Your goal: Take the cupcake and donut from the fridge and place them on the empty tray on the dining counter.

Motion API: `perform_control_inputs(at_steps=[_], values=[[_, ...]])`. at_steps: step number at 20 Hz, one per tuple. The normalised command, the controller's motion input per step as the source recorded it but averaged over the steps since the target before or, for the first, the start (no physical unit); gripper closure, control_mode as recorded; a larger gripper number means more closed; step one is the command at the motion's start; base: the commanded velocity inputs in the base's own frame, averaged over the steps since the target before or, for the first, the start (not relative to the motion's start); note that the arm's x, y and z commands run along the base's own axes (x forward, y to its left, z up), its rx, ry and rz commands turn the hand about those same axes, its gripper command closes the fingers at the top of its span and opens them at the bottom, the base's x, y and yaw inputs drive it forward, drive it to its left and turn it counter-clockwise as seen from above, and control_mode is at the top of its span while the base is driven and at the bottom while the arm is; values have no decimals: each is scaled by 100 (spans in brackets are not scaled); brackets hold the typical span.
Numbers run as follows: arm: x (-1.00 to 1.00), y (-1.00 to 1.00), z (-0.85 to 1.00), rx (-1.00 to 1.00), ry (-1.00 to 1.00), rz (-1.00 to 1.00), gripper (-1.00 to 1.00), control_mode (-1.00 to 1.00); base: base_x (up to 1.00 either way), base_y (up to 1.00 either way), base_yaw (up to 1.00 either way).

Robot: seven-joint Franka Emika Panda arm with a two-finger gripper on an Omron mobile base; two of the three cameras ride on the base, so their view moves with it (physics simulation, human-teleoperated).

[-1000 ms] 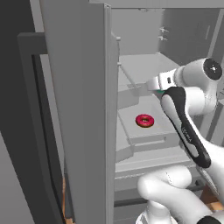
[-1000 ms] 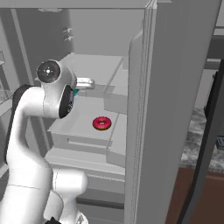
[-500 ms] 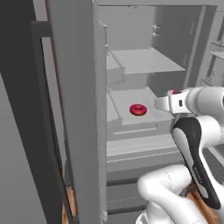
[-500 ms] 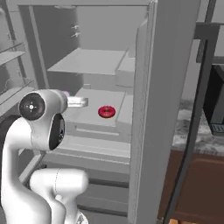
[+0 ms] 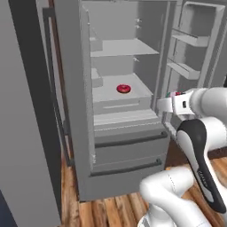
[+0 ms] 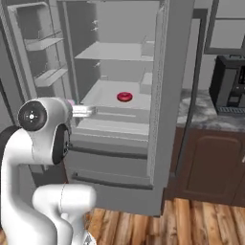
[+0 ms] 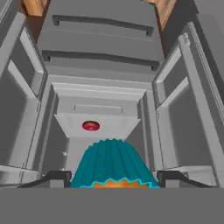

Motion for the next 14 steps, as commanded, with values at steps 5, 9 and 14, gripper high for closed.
perform_control_inputs(at_steps=[5,9,14], values=[[0,0,0,0,0,0,100,100,-97,-7,-36],[0,0,0,0,0,0,100,100,-74,-8,-59],[0,0,0,0,0,0,100,100,-57,-2,-66]])
